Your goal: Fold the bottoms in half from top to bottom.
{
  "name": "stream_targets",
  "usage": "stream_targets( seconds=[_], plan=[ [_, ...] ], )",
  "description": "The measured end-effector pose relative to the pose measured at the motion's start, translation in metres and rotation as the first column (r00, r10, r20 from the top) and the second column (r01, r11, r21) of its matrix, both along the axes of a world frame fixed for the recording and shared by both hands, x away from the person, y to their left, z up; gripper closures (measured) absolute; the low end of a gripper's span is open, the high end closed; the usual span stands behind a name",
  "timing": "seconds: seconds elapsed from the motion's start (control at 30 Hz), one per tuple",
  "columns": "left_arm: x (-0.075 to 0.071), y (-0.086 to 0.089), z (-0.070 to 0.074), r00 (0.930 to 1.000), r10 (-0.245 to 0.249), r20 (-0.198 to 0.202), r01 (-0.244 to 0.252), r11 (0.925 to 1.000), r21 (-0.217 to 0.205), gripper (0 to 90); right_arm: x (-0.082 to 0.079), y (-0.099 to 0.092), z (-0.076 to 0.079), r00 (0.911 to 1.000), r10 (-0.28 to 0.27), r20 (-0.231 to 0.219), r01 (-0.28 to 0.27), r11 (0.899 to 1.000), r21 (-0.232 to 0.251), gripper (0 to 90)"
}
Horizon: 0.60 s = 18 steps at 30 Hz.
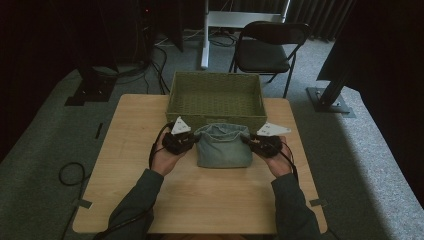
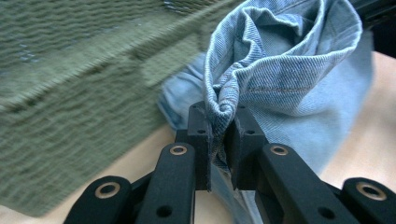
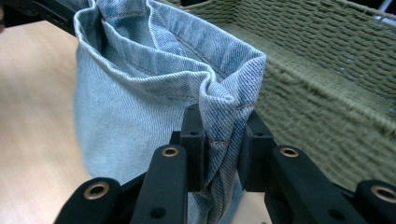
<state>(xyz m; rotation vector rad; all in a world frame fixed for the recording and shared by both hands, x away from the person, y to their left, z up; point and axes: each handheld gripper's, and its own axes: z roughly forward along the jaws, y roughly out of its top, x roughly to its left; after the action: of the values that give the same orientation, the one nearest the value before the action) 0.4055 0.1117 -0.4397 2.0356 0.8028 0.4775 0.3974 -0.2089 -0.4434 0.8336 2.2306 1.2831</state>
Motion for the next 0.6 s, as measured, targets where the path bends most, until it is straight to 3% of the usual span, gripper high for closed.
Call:
stream_targets(
  seconds=[0.1,0.2,0.3,0.4,0.47,0.6],
  plan=[
    [0.014,-0.003,-0.010,0.9993,0.033,-0.014,-0.033,0.9991,0.026,81.4,0.018,0.003,-0.007,0.9994,-0.023,-0.026,0.023,1.000,-0.007,76.0],
    [0.028,-0.007,-0.028,0.9965,0.067,-0.050,-0.063,0.9955,0.072,81.2,0.032,0.012,-0.021,0.9980,-0.044,-0.045,0.040,0.995,-0.096,73.8],
    [0.039,-0.007,-0.042,0.9899,0.107,-0.093,-0.102,0.9930,0.059,78.3,0.044,0.015,-0.035,0.9932,-0.084,-0.081,0.073,0.989,-0.127,67.2],
    [0.044,-0.004,-0.045,0.9840,0.132,-0.120,-0.130,0.9912,0.028,70.8,0.051,0.012,-0.043,0.9841,-0.143,-0.106,0.129,0.983,-0.130,56.6],
    [0.044,-0.002,-0.044,0.9822,0.158,-0.101,-0.154,0.9869,0.047,66.7,0.053,0.009,-0.045,0.9777,-0.178,-0.111,0.163,0.977,-0.137,55.8],
    [0.045,0.009,-0.041,0.9706,0.217,-0.105,-0.213,0.9760,0.045,65.8,0.052,0.001,-0.042,0.9611,-0.258,-0.099,0.244,0.960,-0.137,55.7]
  ],
)
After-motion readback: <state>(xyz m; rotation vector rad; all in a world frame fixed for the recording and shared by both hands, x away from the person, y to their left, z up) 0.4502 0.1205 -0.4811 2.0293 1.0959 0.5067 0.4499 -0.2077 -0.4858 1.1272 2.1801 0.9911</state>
